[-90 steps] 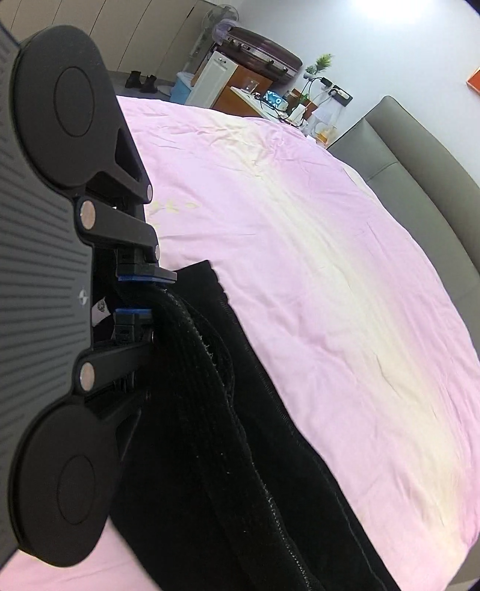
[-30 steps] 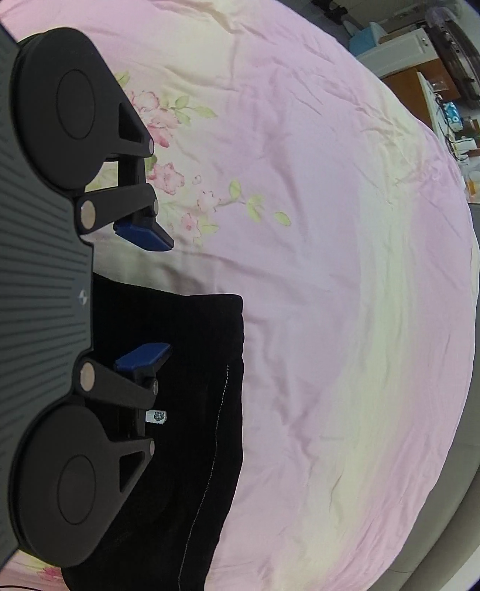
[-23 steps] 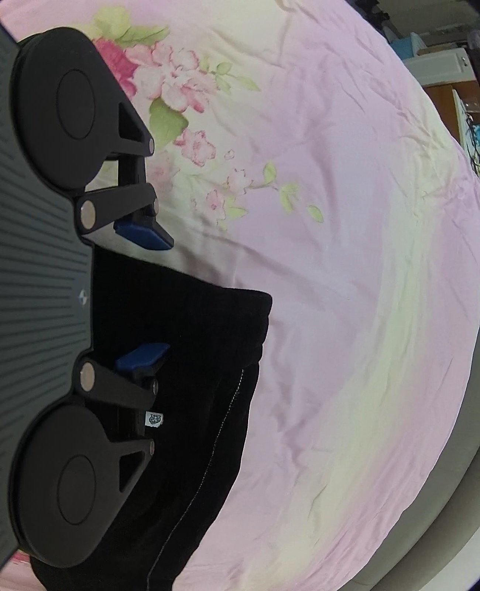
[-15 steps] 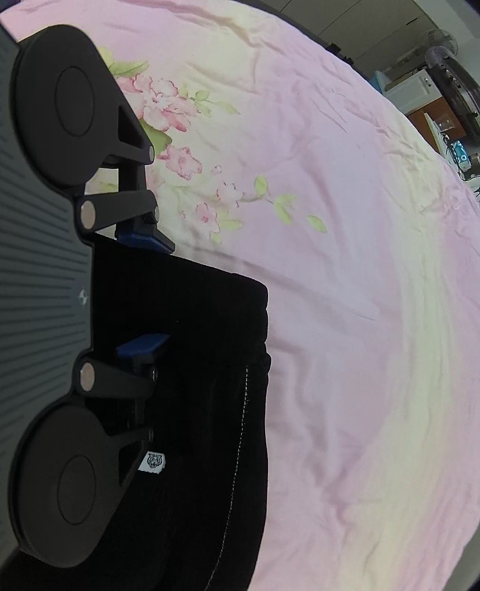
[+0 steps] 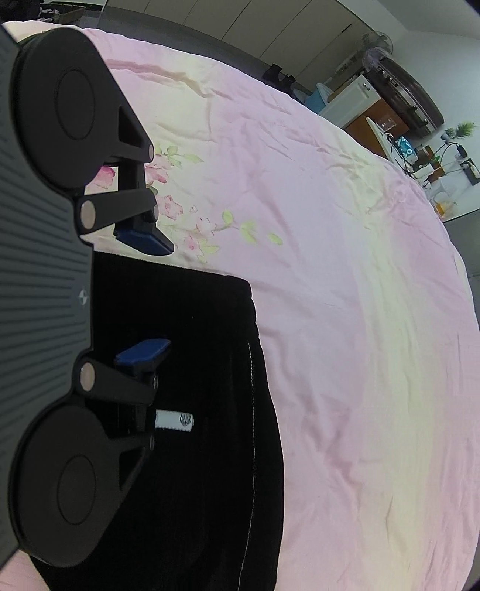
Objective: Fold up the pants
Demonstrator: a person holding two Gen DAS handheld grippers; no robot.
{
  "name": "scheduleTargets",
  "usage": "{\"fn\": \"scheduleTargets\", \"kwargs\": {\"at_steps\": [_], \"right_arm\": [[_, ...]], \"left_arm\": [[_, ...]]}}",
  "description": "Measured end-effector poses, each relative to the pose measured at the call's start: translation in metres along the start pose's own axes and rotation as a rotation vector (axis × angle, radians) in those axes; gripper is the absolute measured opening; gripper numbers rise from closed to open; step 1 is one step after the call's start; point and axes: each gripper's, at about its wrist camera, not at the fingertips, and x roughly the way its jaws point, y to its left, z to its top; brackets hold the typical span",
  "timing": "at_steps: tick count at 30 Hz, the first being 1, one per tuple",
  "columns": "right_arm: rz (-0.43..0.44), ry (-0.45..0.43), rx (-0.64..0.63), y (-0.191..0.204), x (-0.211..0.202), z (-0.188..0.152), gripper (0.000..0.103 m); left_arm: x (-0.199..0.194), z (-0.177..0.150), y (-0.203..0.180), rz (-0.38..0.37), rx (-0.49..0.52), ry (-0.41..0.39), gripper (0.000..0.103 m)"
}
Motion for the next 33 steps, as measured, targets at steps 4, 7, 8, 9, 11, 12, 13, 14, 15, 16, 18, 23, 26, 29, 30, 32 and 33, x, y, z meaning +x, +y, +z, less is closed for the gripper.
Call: {"fn": "scheduleTargets", "kwargs": {"at_steps": [4,7,8,9,11,12,13,14,15,16,18,23,26,29,30,32,33], "right_arm": [[-0.030,-0.038,-0.116,0.021,-0.016,-0.003,0.015],[-0.076,-0.130,-0.293,0.052,-0.045,0.009,0.012],[-0.084,-0.159,-0.321,0.059,-0.054,0.017,0.011],[-0.083,-0.172,-0.331,0.063,-0.060,0.024,0.010],[-0.103,-0.137,-0.309,0.064,-0.060,0.042,0.009],[-0.125,-0.115,-0.300,0.062,-0.054,0.045,0.009],[-0.161,-0.096,-0.300,0.059,-0.045,0.046,0.009],[-0.192,-0.086,-0.298,0.055,-0.036,0.044,0.008],[-0.214,-0.068,-0.287,0.050,-0.026,0.041,0.008],[-0.226,-0.044,-0.270,0.042,-0.015,0.037,0.008],[-0.238,-0.004,-0.247,0.027,0.005,0.027,0.008],[-0.212,-0.017,-0.303,0.024,-0.004,0.029,0.029],[-0.235,-0.088,-0.399,0.031,-0.030,0.039,0.051],[-0.178,-0.121,-0.388,0.036,-0.034,0.061,0.055],[-0.155,-0.125,-0.369,0.037,-0.029,0.067,0.055],[-0.120,-0.106,-0.322,0.040,-0.011,0.081,0.055],[-0.115,-0.097,-0.301,0.042,-0.001,0.085,0.055]], "left_arm": [[-0.015,0.002,-0.030,-0.048,0.047,-0.006,0.062],[-0.012,0.001,-0.055,-0.097,0.099,0.022,0.053],[-0.008,-0.001,-0.062,-0.104,0.114,0.029,0.052],[-0.005,-0.001,-0.068,-0.104,0.122,0.037,0.051],[0.005,-0.004,-0.077,-0.113,0.110,0.063,0.047],[0.008,-0.009,-0.079,-0.125,0.093,0.076,0.046],[0.013,-0.010,-0.080,-0.132,0.076,0.085,0.045],[0.017,-0.012,-0.080,-0.141,0.052,0.092,0.045],[0.020,-0.014,-0.080,-0.150,0.037,0.096,0.045],[0.021,-0.015,-0.080,-0.152,0.029,0.098,0.045],[0.022,-0.017,-0.078,-0.156,0.027,0.095,0.045],[0.023,-0.015,-0.074,-0.168,0.047,0.096,0.045],[0.028,-0.014,-0.073,-0.171,0.054,0.093,0.045],[0.032,-0.013,-0.074,-0.162,0.046,0.089,0.045],[0.031,-0.014,-0.075,-0.158,0.037,0.088,0.045],[0.027,-0.017,-0.077,-0.152,0.024,0.088,0.045],[0.026,-0.017,-0.077,-0.150,0.023,0.087,0.045]]}}
